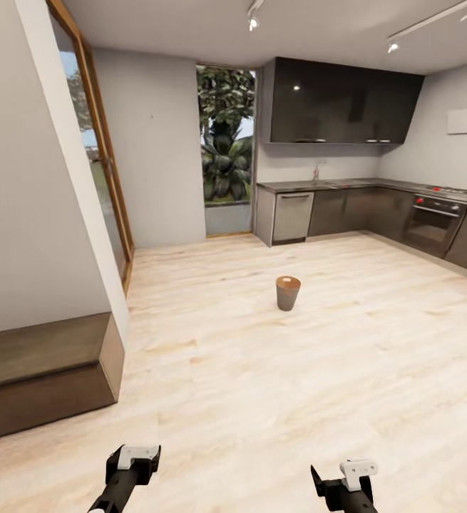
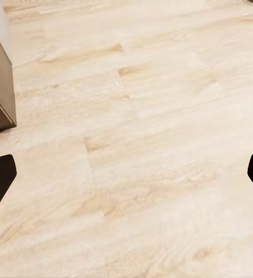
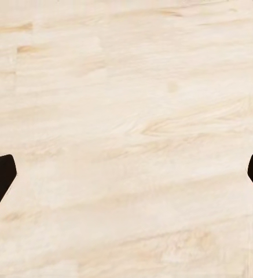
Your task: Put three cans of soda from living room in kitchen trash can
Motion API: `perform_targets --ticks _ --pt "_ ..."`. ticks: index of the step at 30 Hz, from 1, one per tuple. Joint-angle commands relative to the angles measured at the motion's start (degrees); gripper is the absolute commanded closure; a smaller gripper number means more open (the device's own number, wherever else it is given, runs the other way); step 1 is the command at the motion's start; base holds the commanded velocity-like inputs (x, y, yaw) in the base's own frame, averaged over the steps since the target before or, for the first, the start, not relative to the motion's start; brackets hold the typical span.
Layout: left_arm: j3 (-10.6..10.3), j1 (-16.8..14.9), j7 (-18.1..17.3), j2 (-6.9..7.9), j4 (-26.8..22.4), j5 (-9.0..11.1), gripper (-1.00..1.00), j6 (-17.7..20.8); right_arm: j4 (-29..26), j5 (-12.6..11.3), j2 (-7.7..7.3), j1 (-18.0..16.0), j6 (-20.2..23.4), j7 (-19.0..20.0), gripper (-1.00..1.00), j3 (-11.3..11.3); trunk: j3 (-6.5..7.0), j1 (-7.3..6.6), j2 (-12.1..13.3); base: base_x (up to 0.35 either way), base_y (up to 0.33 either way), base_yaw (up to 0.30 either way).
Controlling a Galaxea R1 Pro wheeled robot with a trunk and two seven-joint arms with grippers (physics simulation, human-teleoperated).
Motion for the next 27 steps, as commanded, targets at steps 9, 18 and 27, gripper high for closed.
perform_targets --ticks 9,18,27 --pt "-0.01 0.01 0.05 0.00 0.01 -0.08 -1.00 0.00 0.00 -0.16 0.00 0.00 -0.03 0.00 -1.00 -0.03 0.19 0.00 0.00 0.260 0.229 -0.118" --pt "-0.07 -0.01 0.31 0.00 -0.05 -0.01 -1.00 -0.04 0.00 -0.34 -0.07 0.00 -0.03 0.00 -1.00 -0.03 0.53 0.00 0.00 0.258 0.172 -0.223" --pt "-0.07 -0.01 0.39 0.00 -0.05 -0.03 -1.00 -0.07 0.00 -0.39 -0.08 0.00 -0.03 0.00 -1.00 -0.03 0.96 0.00 0.00 0.236 0.064 -0.226"
